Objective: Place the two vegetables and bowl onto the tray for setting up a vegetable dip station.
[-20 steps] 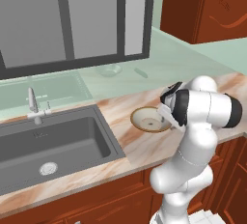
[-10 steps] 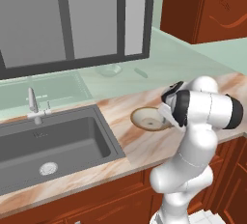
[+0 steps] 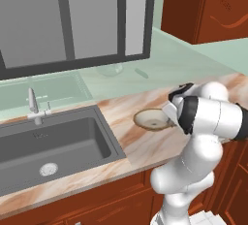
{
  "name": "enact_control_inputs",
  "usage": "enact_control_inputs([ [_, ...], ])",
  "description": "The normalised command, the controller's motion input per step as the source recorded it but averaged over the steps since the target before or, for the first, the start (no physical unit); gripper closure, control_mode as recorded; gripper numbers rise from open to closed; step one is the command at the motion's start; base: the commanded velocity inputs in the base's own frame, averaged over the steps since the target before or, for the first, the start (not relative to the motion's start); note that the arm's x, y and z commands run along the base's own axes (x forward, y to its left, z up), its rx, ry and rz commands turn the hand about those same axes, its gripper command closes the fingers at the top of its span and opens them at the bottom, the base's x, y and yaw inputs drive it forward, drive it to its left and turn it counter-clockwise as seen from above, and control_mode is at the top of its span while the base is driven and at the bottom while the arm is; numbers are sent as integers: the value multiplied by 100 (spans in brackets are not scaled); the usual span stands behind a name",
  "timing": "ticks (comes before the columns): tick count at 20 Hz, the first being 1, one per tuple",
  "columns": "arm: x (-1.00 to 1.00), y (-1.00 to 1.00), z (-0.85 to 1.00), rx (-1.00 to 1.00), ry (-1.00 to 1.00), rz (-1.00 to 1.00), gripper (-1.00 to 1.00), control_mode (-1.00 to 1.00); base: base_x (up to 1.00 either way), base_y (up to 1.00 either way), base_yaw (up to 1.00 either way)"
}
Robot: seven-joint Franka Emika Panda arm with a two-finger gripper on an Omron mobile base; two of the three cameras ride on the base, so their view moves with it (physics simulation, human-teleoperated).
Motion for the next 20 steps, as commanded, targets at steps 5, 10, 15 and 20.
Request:
enact_control_inputs([
  [5, -27, 1, 16, 0, -10, 0, 100, -100, 0, 0, 0],
  [10, -21, 8, 18, -1, -4, 0, 100, -100, 0, 0, 0],
  [15, -14, 10, 21, -3, 0, 0, 100, -100, 0, 0, 0],
  [20, -3, 12, 28, 0, 0, 0, 100, -100, 0, 0, 0],
])
